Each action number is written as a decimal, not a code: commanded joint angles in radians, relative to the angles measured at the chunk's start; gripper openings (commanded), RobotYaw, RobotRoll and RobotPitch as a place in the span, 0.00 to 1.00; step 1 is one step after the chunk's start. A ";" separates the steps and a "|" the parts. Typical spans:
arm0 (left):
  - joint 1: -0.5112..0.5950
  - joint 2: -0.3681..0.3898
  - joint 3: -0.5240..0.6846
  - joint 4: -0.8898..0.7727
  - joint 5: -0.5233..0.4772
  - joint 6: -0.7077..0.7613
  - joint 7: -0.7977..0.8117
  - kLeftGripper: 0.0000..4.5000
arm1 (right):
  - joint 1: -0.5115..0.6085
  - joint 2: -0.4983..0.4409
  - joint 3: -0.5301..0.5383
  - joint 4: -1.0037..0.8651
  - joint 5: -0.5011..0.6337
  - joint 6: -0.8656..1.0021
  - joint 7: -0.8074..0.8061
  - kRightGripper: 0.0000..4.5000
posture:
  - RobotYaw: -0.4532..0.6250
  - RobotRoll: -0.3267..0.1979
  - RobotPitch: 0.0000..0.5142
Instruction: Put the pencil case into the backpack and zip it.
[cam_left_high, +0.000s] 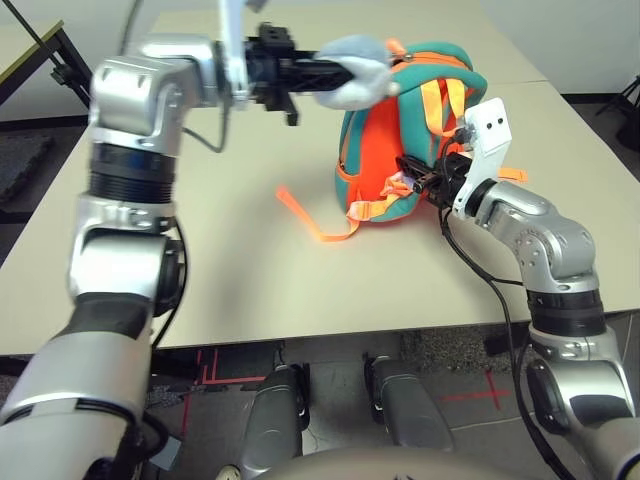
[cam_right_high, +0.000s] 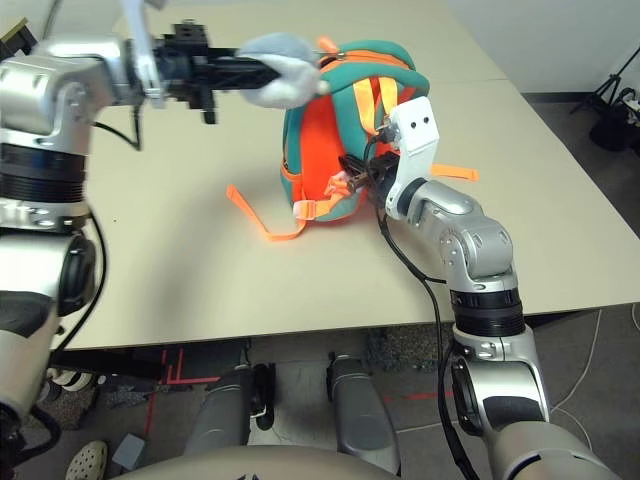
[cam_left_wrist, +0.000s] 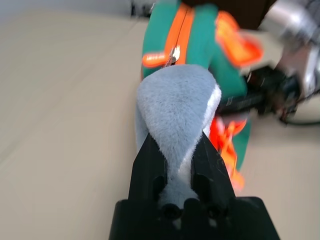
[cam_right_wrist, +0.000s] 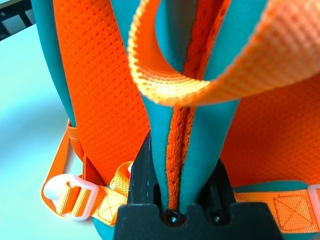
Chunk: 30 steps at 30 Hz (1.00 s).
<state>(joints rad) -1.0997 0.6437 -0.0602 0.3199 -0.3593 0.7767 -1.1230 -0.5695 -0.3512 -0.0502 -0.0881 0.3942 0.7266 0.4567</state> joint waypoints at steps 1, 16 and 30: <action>0.072 0.046 -0.019 -0.034 0.001 0.037 -0.026 0.05 | 0.009 0.003 0.029 0.035 -0.008 0.016 0.014 0.04 | 0.26 0.62 0.28; 0.248 -0.018 -0.112 0.159 0.071 -0.038 -0.013 0.05 | -0.008 0.009 0.034 0.055 -0.023 0.011 0.026 0.04 | 0.25 0.62 0.29; 0.302 -0.136 -0.112 0.272 0.088 -0.118 0.013 0.05 | -0.013 0.007 0.033 0.065 -0.031 0.008 0.032 0.04 | 0.25 0.62 0.27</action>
<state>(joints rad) -0.8256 0.5074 -0.1659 0.5638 -0.3071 0.6543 -1.1300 -0.5869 -0.3450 -0.0452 -0.0489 0.3712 0.7150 0.4804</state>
